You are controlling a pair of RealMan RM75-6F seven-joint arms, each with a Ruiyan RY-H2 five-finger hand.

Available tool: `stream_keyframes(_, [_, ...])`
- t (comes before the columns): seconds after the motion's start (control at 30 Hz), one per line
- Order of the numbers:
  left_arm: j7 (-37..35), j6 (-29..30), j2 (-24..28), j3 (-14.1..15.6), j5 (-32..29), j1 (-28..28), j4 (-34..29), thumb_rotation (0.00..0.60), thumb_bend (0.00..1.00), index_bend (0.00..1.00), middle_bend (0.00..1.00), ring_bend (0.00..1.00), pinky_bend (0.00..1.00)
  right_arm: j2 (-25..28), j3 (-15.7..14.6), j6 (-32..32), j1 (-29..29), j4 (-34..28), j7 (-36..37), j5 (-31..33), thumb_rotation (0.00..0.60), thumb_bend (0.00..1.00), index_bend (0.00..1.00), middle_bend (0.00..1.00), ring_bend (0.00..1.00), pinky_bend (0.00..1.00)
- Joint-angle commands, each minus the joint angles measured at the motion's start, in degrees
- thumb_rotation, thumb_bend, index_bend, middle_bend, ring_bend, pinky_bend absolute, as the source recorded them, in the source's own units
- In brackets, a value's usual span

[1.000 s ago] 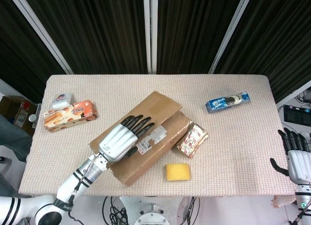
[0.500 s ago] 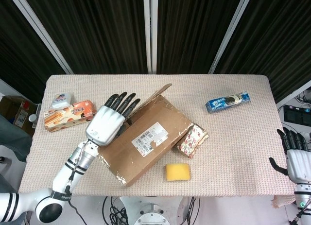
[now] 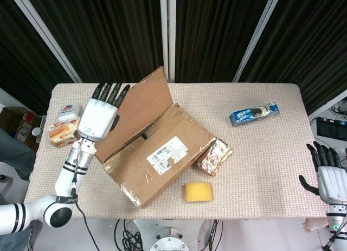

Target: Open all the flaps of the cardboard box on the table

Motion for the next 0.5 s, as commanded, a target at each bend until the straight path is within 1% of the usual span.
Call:
stream_keyframes(0.03, [-1.3, 6.6, -4.8, -2.1, 2.1, 1.6, 7.7, 0.600, 0.33, 0.00, 0.00, 0.07, 0.16, 0.1, 0.0, 0.0, 0.0, -0.2, -0.1, 0.1, 0.600, 0.20, 0.00, 0.00, 0.00, 0.00])
stream_keyframes(0.1, [-2.5, 7.2, -5.3, -3.1, 0.9, 2.4, 8.6, 0.600, 0.30, 0.00, 0.01, 0.07, 0.16, 0.3, 0.0, 0.0, 0.0, -0.4, -0.3, 0.1, 0.600, 0.20, 0.00, 0.00, 0.00, 0.00])
stream_keyframes(0.13, [-3.4, 7.1, -5.0, -3.6, -0.2, 2.8, 8.0, 0.600, 0.26, 0.00, 0.02, 0.07, 0.16, 0.3, 0.1, 0.0, 0.1, -0.5, -0.3, 0.0, 0.600, 0.20, 0.00, 0.00, 0.00, 0.00])
stream_keyframes(0.17, [-4.5, 6.7, -4.6, -4.2, -1.4, 3.4, 7.0, 0.600, 0.22, 0.00, 0.02, 0.07, 0.16, 0.4, 0.1, 0.1, 0.3, -0.5, -0.3, -0.5, 0.600, 0.20, 0.00, 0.00, 0.00, 0.00])
stream_keyframes(0.23, [-7.2, 5.9, -3.3, -5.4, -4.4, 4.8, 4.5, 0.600, 0.12, 0.00, 0.03, 0.07, 0.16, 0.5, 0.3, 0.9, 0.7, -0.5, 0.1, -2.1, 0.600, 0.20, 0.00, 0.00, 0.00, 0.00])
stream_keyframes(0.3, [-9.9, 5.0, -1.8, -6.1, -6.3, 6.2, 2.5, 0.600, 0.06, 0.00, 0.04, 0.07, 0.16, 0.9, 0.4, 1.8, 1.3, -0.8, 0.6, -4.1, 0.600, 0.20, 0.00, 0.00, 0.00, 0.00])
stream_keyframes(0.4, [-15.0, 2.4, 1.5, -5.5, -7.9, 9.0, 0.0, 0.600, 0.05, 0.01, 0.10, 0.07, 0.16, 2.4, 0.9, 3.3, 3.0, -1.7, 1.7, -9.1, 0.600, 0.18, 0.00, 0.00, 0.00, 0.00])
stream_keyframes(0.43, [-17.3, 1.4, 3.0, -5.1, -8.4, 10.4, -0.8, 0.600, 0.05, 0.01, 0.12, 0.07, 0.16, 3.3, 1.2, 3.7, 4.0, -2.5, 2.9, -11.2, 0.600, 0.19, 0.00, 0.00, 0.00, 0.00])
stream_keyframes(0.5, [-20.7, -0.4, 5.4, -3.8, -8.3, 12.6, -1.5, 0.600, 0.03, 0.03, 0.13, 0.07, 0.16, 5.0, 1.8, 3.7, 5.7, -4.3, 4.6, -13.9, 0.600, 0.26, 0.00, 0.00, 0.00, 0.00])
